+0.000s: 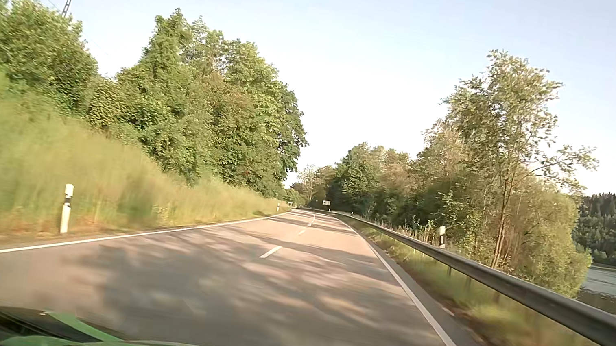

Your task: Follow the waypoints while adhering to traffic rules and regulations

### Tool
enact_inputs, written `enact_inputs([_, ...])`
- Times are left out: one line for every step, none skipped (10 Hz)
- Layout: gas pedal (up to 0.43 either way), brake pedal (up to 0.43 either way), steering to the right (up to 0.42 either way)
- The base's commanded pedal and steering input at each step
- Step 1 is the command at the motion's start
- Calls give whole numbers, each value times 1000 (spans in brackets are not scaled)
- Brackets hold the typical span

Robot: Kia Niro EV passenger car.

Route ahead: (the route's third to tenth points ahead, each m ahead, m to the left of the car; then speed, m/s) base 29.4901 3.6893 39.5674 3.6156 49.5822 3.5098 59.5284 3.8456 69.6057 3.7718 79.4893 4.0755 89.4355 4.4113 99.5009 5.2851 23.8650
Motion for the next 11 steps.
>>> enact_inputs([169, 0, 5])
enact_inputs([177, 0, 4])
enact_inputs([189, 0, 2])
enact_inputs([189, 0, 0])
enact_inputs([189, 0, -2])
enact_inputs([177, 0, -2])
enact_inputs([150, 0, -2])
enact_inputs([130, 0, -1])
enact_inputs([130, 0, -2])
enact_inputs([130, 0, -3])
enact_inputs([130, 0, -3])
